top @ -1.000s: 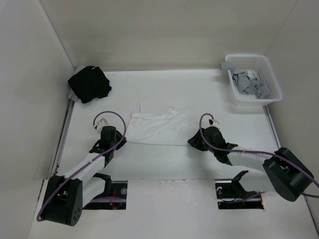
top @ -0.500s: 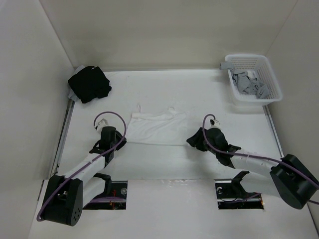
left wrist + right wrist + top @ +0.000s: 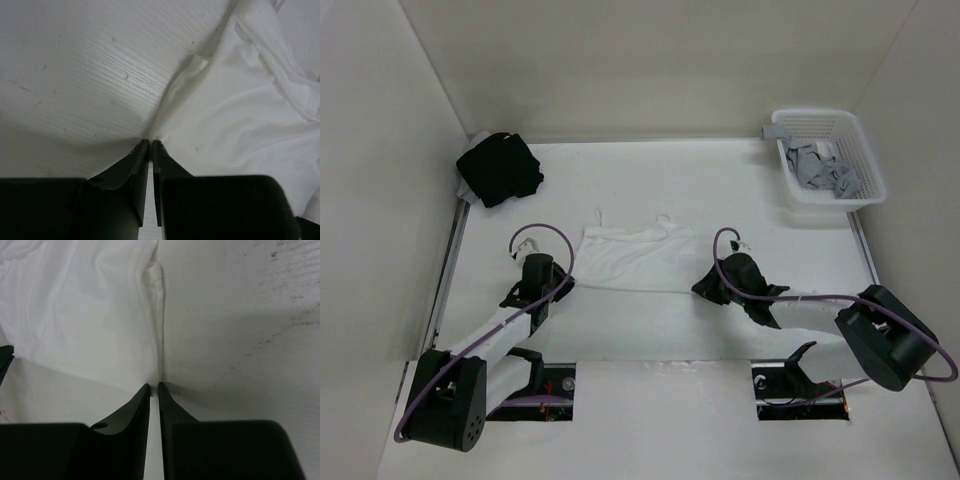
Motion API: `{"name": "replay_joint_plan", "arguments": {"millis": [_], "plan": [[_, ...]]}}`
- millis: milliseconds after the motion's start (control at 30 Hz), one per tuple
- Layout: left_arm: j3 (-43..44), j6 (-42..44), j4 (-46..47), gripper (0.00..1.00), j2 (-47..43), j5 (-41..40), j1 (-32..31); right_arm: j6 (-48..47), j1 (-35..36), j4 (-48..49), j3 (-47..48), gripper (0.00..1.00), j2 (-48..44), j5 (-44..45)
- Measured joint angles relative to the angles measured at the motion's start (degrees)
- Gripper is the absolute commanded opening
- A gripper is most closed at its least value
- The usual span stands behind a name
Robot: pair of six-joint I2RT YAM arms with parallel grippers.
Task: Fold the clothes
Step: Fold the tank top
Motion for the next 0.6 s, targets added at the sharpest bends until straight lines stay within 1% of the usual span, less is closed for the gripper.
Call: {"name": "replay_joint_plan", "arguments": {"millis": [33, 133, 233, 333, 400, 500, 600], "plan": [[0.0, 0.0, 0.0, 0.05, 0.0, 0.1, 0.0, 0.1, 0.0, 0.0, 0.0, 0.07, 0.2, 0.0], [0.0, 0.0, -0.1, 0.02, -0.8, 0.7, 0.0, 0.2, 0.0, -0.2, 0.0, 0.04, 0.1, 0.1], [0.0, 0.0, -1.4, 0.01, -5.9, 1.6, 0.0, 0.2, 0.7, -1.4, -0.2, 0.03, -3.0, 0.9], [1.2, -0.1, -6.0, 0.01, -15.0, 2.0, -0.4, 0.0, 2.3, -4.3, -0.3, 0.03, -12.5, 2.0], [4.0, -0.1, -10.5, 0.01, -21.3, 2.0, -0.5, -0.2, 3.8, -7.7, -0.1, 0.03, -21.5, 3.2], [10.7, 0.0, -17.4, 0.01, -30.4, 2.0, -0.9, -0.5, 7.0, -15.3, 1.7, 0.04, -35.0, 5.8], [18.4, 0.1, -23.5, 0.01, -36.6, 1.9, -1.3, -0.7, 11.9, -23.4, 5.2, 0.04, -44.7, 8.8]]}}
